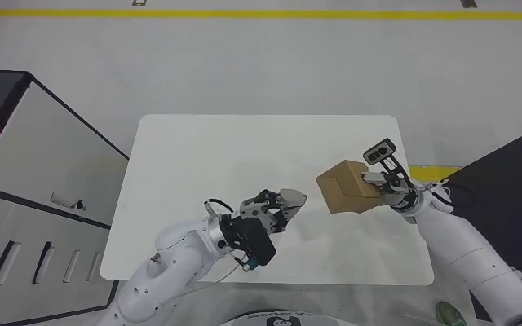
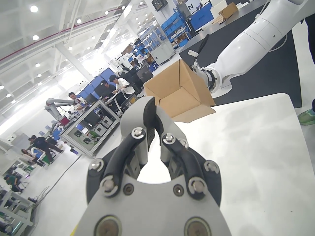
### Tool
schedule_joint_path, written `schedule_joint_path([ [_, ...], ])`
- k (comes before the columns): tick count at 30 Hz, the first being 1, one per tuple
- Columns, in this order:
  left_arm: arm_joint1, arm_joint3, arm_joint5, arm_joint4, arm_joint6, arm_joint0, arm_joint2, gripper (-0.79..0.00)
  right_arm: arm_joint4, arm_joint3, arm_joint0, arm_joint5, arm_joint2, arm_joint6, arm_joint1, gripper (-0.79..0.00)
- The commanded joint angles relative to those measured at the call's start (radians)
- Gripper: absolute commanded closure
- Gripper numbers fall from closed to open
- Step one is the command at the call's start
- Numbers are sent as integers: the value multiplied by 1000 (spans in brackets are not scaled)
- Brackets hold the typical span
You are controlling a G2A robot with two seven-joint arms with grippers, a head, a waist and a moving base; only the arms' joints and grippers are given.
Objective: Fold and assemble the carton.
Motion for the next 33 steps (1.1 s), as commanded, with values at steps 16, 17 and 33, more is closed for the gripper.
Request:
schedule_joint_path([
  [16,16,37,-106,-145,-92,16,-105,-785,-522,-79,23,-201,145,-205,26,0],
  [17,18,41,-135,-186,-98,19,-125,-785,-570,-97,26,-211,155,-229,28,0],
  [33,39,160,-406,-452,-93,-10,-267,-785,-672,-143,34,-247,170,-251,29,0],
])
